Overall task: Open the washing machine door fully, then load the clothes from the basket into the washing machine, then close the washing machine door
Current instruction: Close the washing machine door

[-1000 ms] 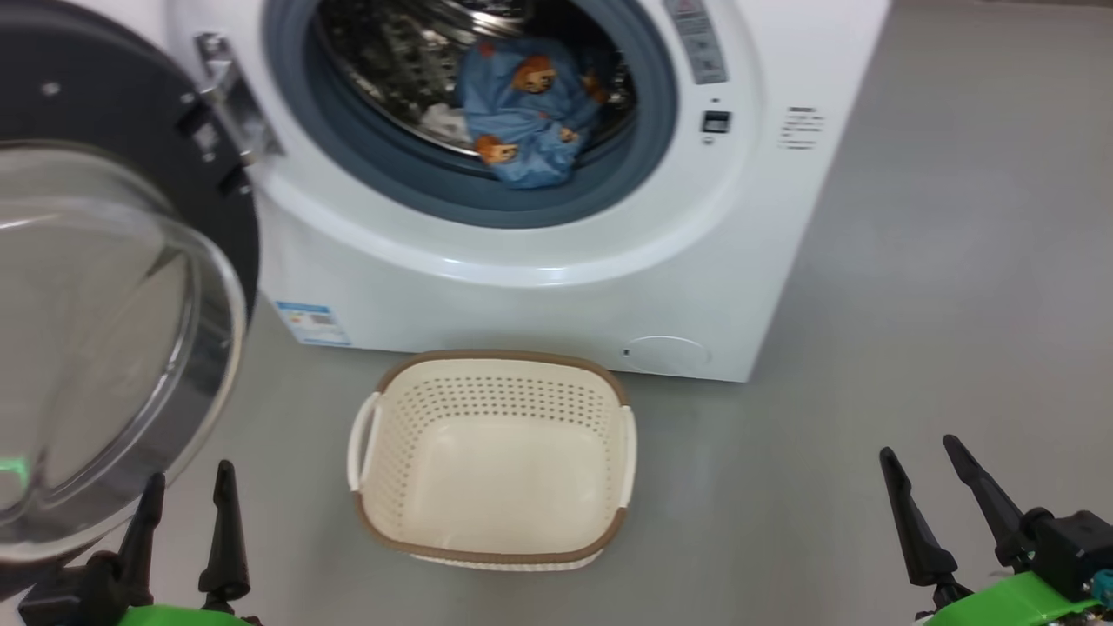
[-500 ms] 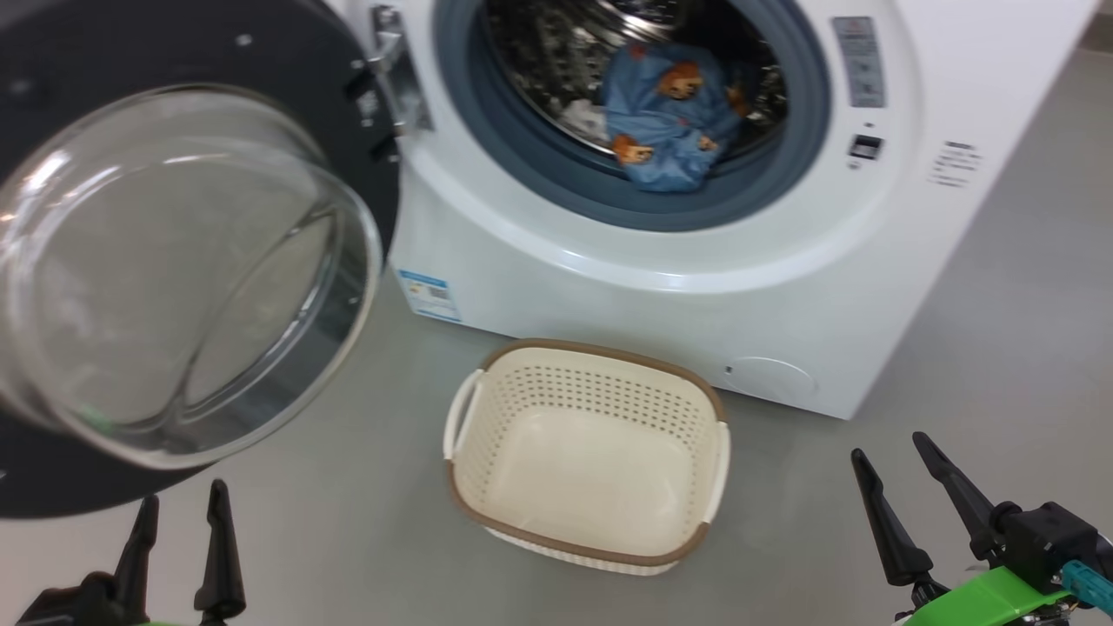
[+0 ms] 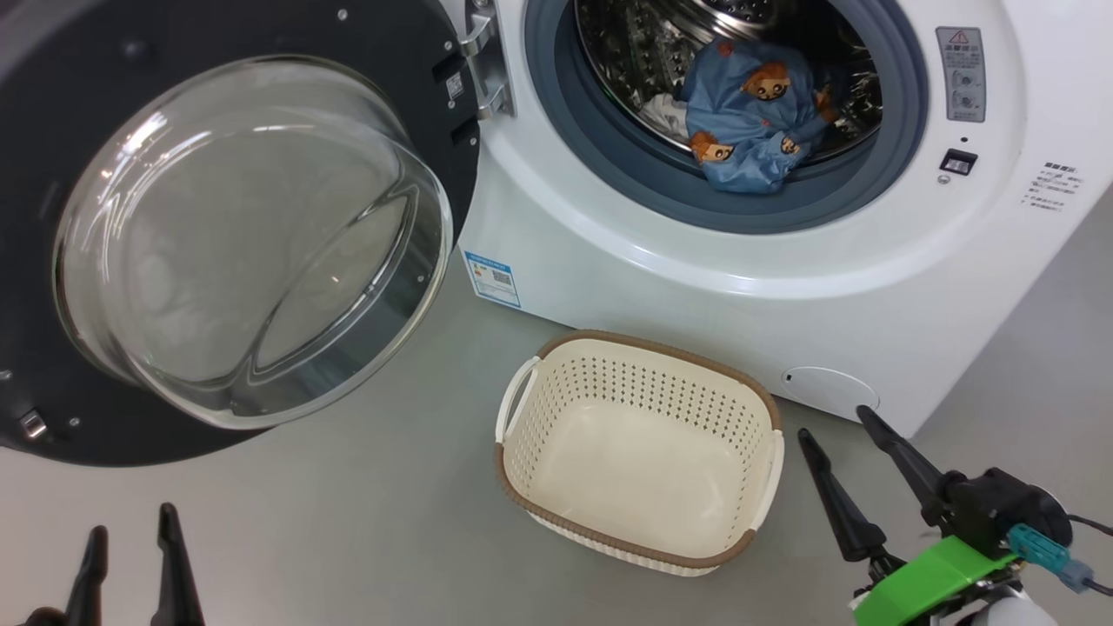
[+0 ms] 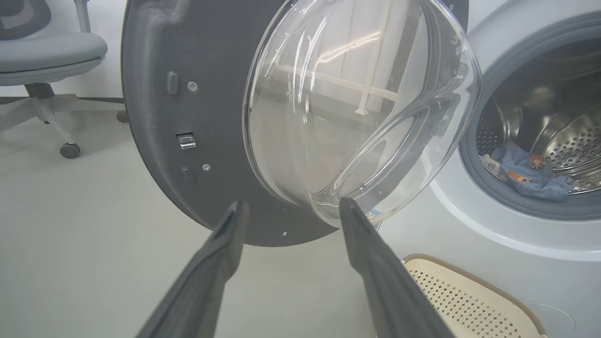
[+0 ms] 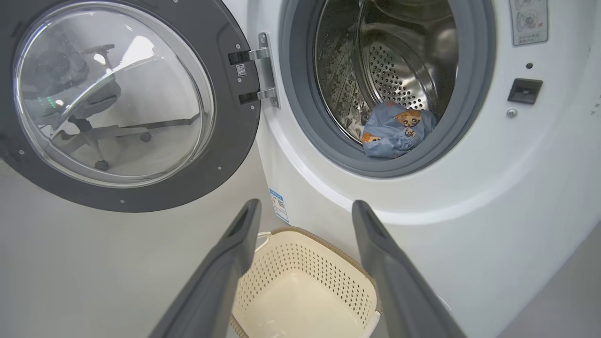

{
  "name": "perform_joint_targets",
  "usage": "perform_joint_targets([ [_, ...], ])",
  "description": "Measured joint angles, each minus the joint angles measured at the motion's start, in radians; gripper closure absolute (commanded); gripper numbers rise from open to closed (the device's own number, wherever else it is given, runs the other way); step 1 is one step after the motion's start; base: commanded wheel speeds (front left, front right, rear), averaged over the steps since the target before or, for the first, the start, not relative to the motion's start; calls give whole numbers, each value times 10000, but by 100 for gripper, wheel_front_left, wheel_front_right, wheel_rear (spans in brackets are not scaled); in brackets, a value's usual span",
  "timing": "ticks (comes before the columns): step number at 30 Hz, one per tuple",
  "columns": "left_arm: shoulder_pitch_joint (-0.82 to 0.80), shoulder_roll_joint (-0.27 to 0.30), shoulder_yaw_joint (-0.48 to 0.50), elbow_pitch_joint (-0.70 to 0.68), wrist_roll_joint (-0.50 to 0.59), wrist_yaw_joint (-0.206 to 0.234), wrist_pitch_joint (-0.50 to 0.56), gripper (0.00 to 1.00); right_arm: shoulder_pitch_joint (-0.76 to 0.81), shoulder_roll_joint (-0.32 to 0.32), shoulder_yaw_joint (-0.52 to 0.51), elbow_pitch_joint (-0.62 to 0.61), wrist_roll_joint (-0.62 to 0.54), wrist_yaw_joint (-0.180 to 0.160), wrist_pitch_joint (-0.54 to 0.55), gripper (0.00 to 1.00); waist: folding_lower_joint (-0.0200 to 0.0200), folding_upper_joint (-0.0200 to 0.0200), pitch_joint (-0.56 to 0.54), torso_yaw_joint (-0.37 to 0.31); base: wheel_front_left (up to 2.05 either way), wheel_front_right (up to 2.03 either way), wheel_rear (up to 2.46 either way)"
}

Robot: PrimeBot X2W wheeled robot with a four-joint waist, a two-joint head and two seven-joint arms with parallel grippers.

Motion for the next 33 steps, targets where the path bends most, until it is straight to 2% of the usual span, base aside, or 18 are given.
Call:
perform_joint_targets([
  [12, 223, -190, 439, -332, -15, 0, 0, 0, -693, -221, 662, 301, 261, 0, 0, 0, 0, 0, 225, 121, 0, 0, 0],
  [22, 221, -201, 445, -345, -29, 0, 0, 2, -706, -234, 662, 324, 274, 0, 0, 0, 0, 0, 248, 98, 0, 0, 0],
  [23, 219, -201, 439, -347, -35, 0, 0, 20, -705, -234, 650, 322, 274, 0, 0, 0, 0, 0, 255, 96, 0, 0, 0],
  [24, 214, -203, 441, -359, -67, 0, 2, 51, -703, -234, 640, 320, 274, 0, 0, 0, 0, 0, 264, 96, 0, 0, 0],
  [25, 211, -207, 451, -422, -115, 0, 2, 71, -700, -232, 625, 318, 274, 0, 0, 0, 0, 0, 277, 97, 0, 0, 0],
  [26, 198, -213, 466, -529, -161, 0, 2, 100, -697, -230, 606, 316, 274, 0, 0, 0, 0, 0, 291, 99, 0, 0, 0],
  [30, 30, -224, 648, -1139, -433, 0, 2, 100, -647, -190, 451, 291, 274, 0, 0, 0, 0, 0, 346, 104, 0, 0, 0],
  [33, -351, -15, 888, -1710, -652, 0, 0, 100, -622, -148, 362, 261, 272, 0, 0, 0, 0, 0, 386, 104, 0, 0, 0],
])
